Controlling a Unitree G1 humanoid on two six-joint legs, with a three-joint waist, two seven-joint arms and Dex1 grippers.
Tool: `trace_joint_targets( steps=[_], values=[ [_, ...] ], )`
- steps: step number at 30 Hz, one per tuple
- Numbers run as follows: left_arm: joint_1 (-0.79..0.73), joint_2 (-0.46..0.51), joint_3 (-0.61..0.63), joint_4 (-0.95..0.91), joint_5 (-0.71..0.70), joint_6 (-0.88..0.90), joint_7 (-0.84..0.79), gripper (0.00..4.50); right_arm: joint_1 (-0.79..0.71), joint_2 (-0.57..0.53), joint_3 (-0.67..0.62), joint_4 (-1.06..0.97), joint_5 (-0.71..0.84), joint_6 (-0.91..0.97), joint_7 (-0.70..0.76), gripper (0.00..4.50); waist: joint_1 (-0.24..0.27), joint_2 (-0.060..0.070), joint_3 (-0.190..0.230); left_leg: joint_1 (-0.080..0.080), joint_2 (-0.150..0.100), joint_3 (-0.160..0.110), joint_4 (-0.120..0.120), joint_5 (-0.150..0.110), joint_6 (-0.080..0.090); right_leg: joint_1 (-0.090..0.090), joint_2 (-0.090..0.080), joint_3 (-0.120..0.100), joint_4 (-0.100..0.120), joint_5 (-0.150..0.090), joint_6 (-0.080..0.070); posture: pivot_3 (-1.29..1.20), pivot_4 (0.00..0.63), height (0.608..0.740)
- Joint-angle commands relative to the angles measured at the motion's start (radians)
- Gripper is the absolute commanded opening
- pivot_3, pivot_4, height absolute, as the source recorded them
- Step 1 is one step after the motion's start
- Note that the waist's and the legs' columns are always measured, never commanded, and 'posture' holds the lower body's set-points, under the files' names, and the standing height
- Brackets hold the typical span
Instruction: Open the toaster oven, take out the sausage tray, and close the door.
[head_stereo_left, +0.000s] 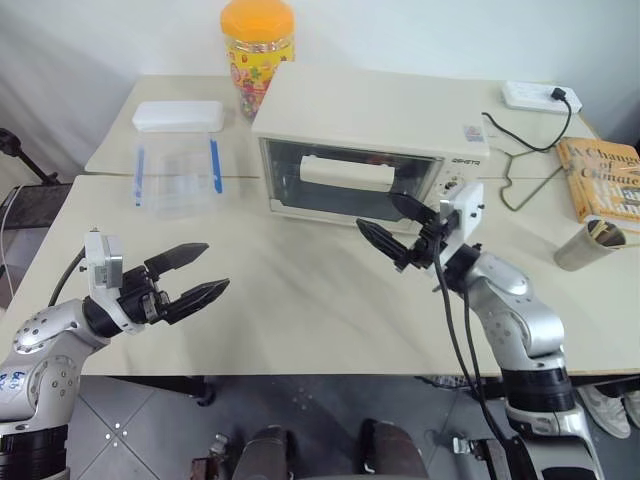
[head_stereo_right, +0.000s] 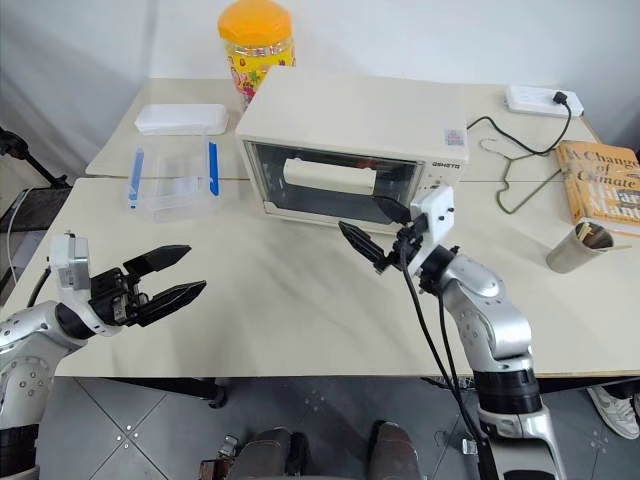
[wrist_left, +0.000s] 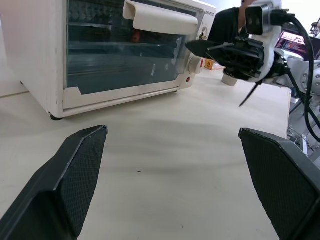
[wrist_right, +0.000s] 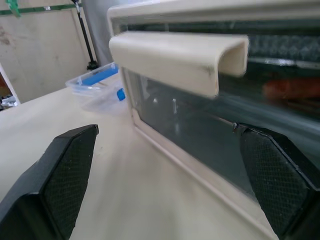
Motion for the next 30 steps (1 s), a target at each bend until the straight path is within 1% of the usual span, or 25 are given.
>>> trace_joint_targets(
  steps=[1, 3, 8, 10, 12, 14, 17, 19, 20, 22, 27, 30],
  values=[
    [0.013, 0.002, 0.009, -0.036, -0.007, 0.0, 0.003, 4.47, -0.032, 0.02, -0.005, -0.006, -0.012, -0.047, 0.008, 4.5, 0.0, 0.0, 0.0, 0.0, 0.0, 0.0, 0.0, 0.0, 0.0, 0.0, 0.0, 0.0, 0.0, 0.0, 0.0, 0.0, 0.15, 0.74],
    [0.013, -0.001, 0.003, -0.033, -0.004, 0.0, 0.003, 4.47, -0.038, 0.023, 0.002, -0.007, -0.017, -0.058, 0.023, 4.5, 0.001, 0.0, 0.0, 0.0, 0.0, 0.0, 0.0, 0.0, 0.0, -0.001, 0.0, 0.0, 0.0, 0.0, 0.0, 0.0, 0.15, 0.74],
    [-0.015, -0.013, 0.01, -0.02, -0.03, 0.016, 0.027, 4.47, -0.01, -0.026, 0.064, -0.032, -0.059, -0.15, 0.179, 4.5, 0.0, 0.0, 0.0, -0.001, 0.0, 0.002, 0.0, 0.0, 0.0, -0.002, 0.0, 0.002, 0.0, 0.0, 0.0, 0.0, 0.15, 0.74],
    [-0.054, -0.024, 0.034, -0.002, -0.064, 0.038, 0.064, 4.47, 0.02, -0.056, 0.085, -0.052, -0.07, -0.181, 0.241, 4.5, 0.0, 0.0, 0.0, 0.0, 0.0, 0.002, -0.001, 0.0, 0.0, -0.002, 0.001, 0.002, 0.0, 0.0, 0.0, 0.0, 0.15, 0.74],
    [-0.102, -0.02, 0.057, 0.031, -0.098, 0.076, 0.103, 4.47, 0.065, -0.114, 0.115, -0.052, -0.127, -0.258, 0.321, 4.5, 0.001, 0.0, 0.0, -0.001, 0.001, 0.002, 0.0, 0.0, 0.0, -0.002, 0.002, 0.003, 0.0, 0.0, 0.0, 0.0, 0.15, 0.74],
    [-0.14, -0.012, 0.071, 0.058, -0.132, 0.111, 0.115, 4.47, 0.091, -0.143, 0.125, -0.033, -0.162, -0.313, 0.356, 4.5, 0.0, 0.0, 0.0, -0.001, 0.001, 0.003, 0.0, 0.0, 0.0, -0.003, 0.002, 0.004, 0.0, 0.0, 0.0, 0.0, 0.15, 0.74],
    [-0.217, -0.016, 0.079, 0.115, -0.136, 0.106, 0.115, 3.87, 0.101, -0.149, 0.12, -0.01, -0.175, -0.35, 0.367, 4.5, -0.001, 0.0, 0.0, 0.0, 0.001, 0.005, 0.0, 0.0, 0.0, -0.003, 0.002, 0.006, 0.0, 0.0, 0.0, 0.0, 0.15, 0.74],
    [-0.273, -0.018, 0.067, 0.168, -0.116, 0.092, 0.114, 3.31, 0.096, -0.142, 0.119, 0.001, -0.177, -0.36, 0.363, 4.5, 0.0, 0.0, 0.0, 0.0, 0.001, 0.006, 0.0, 0.0, 0.0, -0.003, 0.002, 0.006, 0.0, 0.0, 0.0, 0.0, 0.15, 0.74],
    [-0.301, -0.019, 0.053, 0.193, -0.095, 0.077, 0.109, 2.95, 0.095, -0.141, 0.119, 0.004, -0.178, -0.365, 0.361, 4.5, 0.0, 0.0, 0.0, 0.0, 0.001, 0.006, 0.0, 0.0, 0.0, -0.003, 0.002, 0.006, 0.0, 0.0, 0.0, 0.0, 0.15, 0.74],
    [-0.361, -0.024, 0.016, 0.249, -0.055, 0.056, 0.099, 2.34, 0.091, -0.138, 0.12, 0.011, -0.183, -0.374, 0.359, 4.5, 0.001, 0.0, 0.0, 0.0, 0.001, 0.008, 0.0, 0.0, 0.0, -0.004, 0.002, 0.006, 0.0, 0.0, 0.0, 0.0, 0.15, 0.74],
    [-0.558, -0.087, -0.112, 0.465, 0.101, -0.06, 0.07, 0.71, 0.082, -0.131, 0.129, 0.025, -0.2, -0.395, 0.357, 4.5, 0.004, -0.001, 0.0, -0.001, 0.001, 0.014, 0.001, 0.0, 0.0, -0.003, 0.003, 0.006, 0.0, 0.0, 0.0, 0.0, 0.15, 0.74],
    [-0.634, -0.13, -0.164, 0.571, 0.168, -0.116, 0.048, 0.01, 0.078, -0.128, 0.131, 0.028, -0.207, -0.402, 0.355, 4.5, 0.003, -0.001, 0.0, -0.001, 0.001, 0.014, 0.001, 0.0, 0.0, -0.004, 0.003, 0.006, 0.0, 0.0, 0.0, 0.0, 0.15, 0.74]
  ],
)
